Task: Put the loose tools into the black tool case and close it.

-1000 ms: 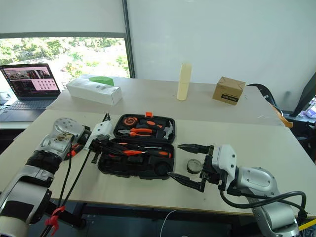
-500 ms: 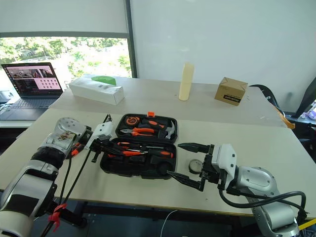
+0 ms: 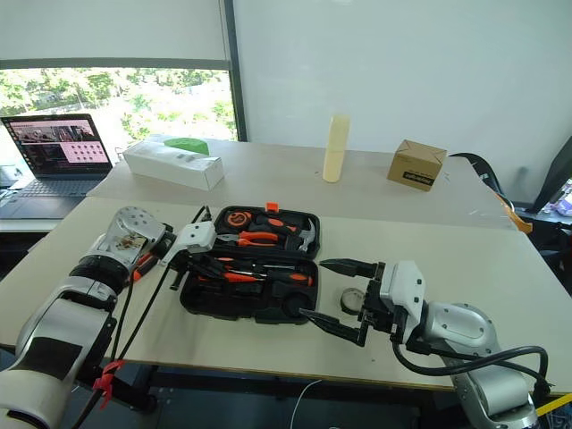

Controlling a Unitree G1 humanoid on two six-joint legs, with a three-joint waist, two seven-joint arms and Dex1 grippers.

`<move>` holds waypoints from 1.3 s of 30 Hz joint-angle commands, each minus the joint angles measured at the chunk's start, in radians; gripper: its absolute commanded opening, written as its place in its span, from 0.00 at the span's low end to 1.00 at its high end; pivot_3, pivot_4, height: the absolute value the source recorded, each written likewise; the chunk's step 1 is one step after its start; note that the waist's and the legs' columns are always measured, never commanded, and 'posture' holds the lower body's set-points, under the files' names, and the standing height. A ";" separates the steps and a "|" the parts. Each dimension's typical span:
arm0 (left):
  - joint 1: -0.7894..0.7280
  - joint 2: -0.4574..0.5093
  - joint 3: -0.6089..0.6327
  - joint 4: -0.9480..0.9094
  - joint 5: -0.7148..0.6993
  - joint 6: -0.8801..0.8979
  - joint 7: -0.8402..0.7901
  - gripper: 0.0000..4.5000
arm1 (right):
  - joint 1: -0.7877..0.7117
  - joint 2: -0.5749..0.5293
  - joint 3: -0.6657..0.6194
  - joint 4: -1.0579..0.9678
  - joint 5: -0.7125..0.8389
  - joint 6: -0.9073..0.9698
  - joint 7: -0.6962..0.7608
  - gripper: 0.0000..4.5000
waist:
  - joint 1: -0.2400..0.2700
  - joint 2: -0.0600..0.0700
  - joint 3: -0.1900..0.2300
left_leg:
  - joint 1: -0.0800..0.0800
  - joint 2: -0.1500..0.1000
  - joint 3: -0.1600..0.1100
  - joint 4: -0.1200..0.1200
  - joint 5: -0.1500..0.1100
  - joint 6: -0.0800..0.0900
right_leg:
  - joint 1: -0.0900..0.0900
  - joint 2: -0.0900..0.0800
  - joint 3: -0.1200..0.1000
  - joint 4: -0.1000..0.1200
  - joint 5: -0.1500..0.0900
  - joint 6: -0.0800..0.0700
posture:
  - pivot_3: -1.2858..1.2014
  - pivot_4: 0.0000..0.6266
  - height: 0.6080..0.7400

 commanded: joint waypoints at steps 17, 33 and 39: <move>-0.025 0.024 0.034 -0.010 -0.081 -0.039 -0.009 0.78 | -0.039 0.005 0.002 0.014 0.009 -0.020 0.008 1.00 | 0.000 0.000 0.000 | 0.001 0.000 0.000 0.001 0.000 0.000 | 0.000 0.000 0.000 0.001 0.000 0.000 | 0.52 0.24 1.00; 0.123 0.096 0.043 -0.160 -0.320 -0.051 -0.009 0.20 | -0.035 0.030 0.016 0.014 -0.007 -0.027 0.004 1.00 | -0.003 0.000 0.000 | 0.001 0.001 -0.001 0.003 0.000 0.000 | 0.000 0.000 0.001 0.003 0.000 0.000 | 0.52 0.24 1.00; 0.155 0.057 0.071 -0.123 -0.236 -0.125 0.028 0.02 | -0.041 0.035 0.017 0.019 -0.012 -0.030 0.007 1.00 | 0.004 0.000 0.000 | -0.001 0.000 0.000 0.006 0.000 0.000 | 0.001 0.000 0.000 0.002 0.001 0.001 | 0.52 0.24 1.00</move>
